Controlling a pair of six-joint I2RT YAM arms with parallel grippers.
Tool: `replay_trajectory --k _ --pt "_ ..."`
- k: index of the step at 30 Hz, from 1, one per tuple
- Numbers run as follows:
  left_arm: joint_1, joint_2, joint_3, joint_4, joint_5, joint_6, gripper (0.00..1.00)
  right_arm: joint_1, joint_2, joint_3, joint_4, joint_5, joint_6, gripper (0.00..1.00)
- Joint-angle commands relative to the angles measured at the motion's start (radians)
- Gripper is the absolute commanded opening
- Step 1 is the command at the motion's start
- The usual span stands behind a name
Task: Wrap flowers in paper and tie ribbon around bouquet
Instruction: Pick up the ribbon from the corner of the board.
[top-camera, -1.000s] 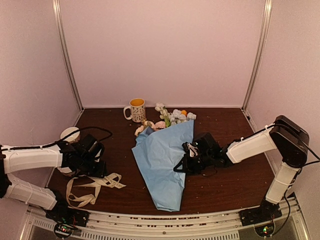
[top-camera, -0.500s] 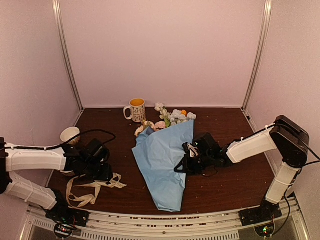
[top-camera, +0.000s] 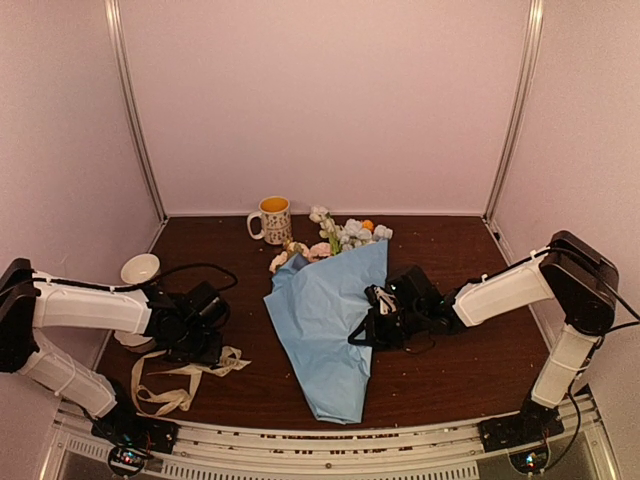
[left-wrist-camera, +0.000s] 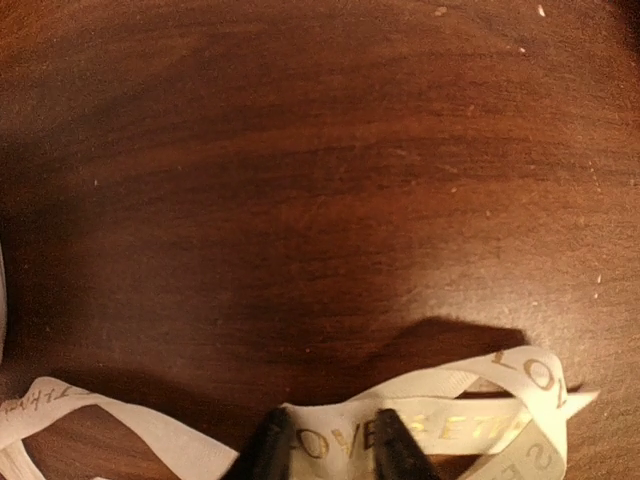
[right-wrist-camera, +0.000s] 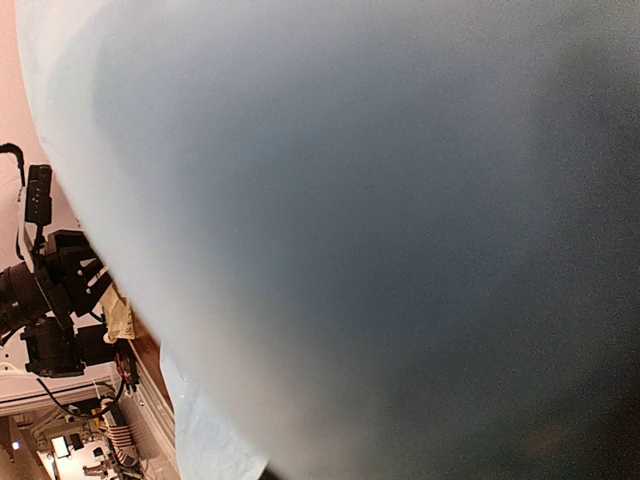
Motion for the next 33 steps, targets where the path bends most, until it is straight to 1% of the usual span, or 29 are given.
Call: replay_trajectory --k 1,3,5,7,12,19,20,24,27,29,31,33 --pt "-0.007 -0.013 -0.003 -0.005 0.013 0.016 0.21 0.009 -0.015 0.001 -0.01 0.005 -0.009 0.0" --pt "-0.007 -0.034 -0.01 -0.014 0.002 0.016 0.08 0.009 -0.016 0.002 -0.011 0.006 -0.009 0.0" --pt "-0.007 -0.057 0.0 -0.034 -0.021 0.02 0.03 0.009 -0.016 0.001 -0.01 0.007 -0.01 0.0" --pt "-0.007 -0.082 0.018 -0.048 -0.041 0.035 0.0 0.009 -0.015 0.002 -0.011 0.007 -0.009 0.0" --pt "-0.007 -0.119 0.056 -0.06 -0.083 0.086 0.01 0.009 -0.016 -0.001 -0.012 0.008 -0.007 0.0" --pt "-0.007 -0.127 0.121 -0.091 -0.175 0.167 0.0 0.009 -0.021 -0.003 -0.02 0.011 -0.013 0.0" --pt "-0.007 -0.131 0.14 -0.105 -0.206 0.18 0.0 0.009 -0.02 -0.002 -0.021 0.011 -0.012 0.0" --pt "0.003 -0.167 0.297 -0.203 -0.393 0.274 0.0 0.008 -0.015 0.0 -0.022 0.009 -0.013 0.0" --pt "0.048 -0.221 0.45 -0.257 -0.524 0.353 0.0 0.009 -0.011 0.003 -0.023 0.008 -0.013 0.0" --pt "0.066 -0.269 0.54 -0.251 -0.608 0.412 0.0 0.009 -0.011 0.003 -0.024 0.008 -0.014 0.0" --pt "0.066 -0.31 0.606 -0.197 -0.684 0.509 0.0 0.009 -0.013 0.002 -0.025 0.009 -0.013 0.0" --pt "0.067 -0.336 0.676 -0.152 -0.719 0.599 0.0 0.009 -0.014 0.001 -0.025 0.009 -0.013 0.0"
